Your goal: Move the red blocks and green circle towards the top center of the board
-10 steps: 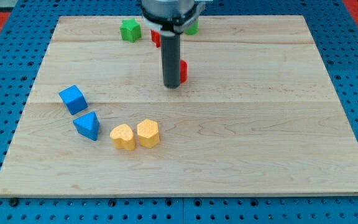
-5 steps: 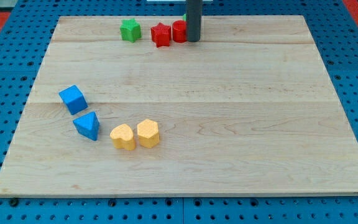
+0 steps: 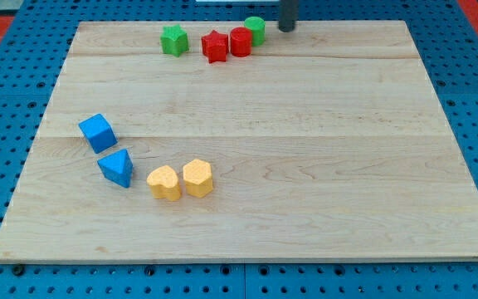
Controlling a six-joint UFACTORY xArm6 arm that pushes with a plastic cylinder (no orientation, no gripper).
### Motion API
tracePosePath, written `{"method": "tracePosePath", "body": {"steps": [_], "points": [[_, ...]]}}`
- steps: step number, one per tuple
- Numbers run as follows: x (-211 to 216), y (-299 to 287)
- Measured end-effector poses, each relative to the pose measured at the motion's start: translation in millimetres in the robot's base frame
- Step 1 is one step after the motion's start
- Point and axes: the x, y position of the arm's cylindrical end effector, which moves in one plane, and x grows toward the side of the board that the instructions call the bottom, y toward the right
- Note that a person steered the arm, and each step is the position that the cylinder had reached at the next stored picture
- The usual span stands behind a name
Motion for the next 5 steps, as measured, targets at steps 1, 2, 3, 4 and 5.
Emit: {"method": "tracePosePath", "body": {"steps": [1,2,3,4,5], "points": [[2,-27],[2,-59],[-6,-84],[-5,-54],[85,-23]]}}
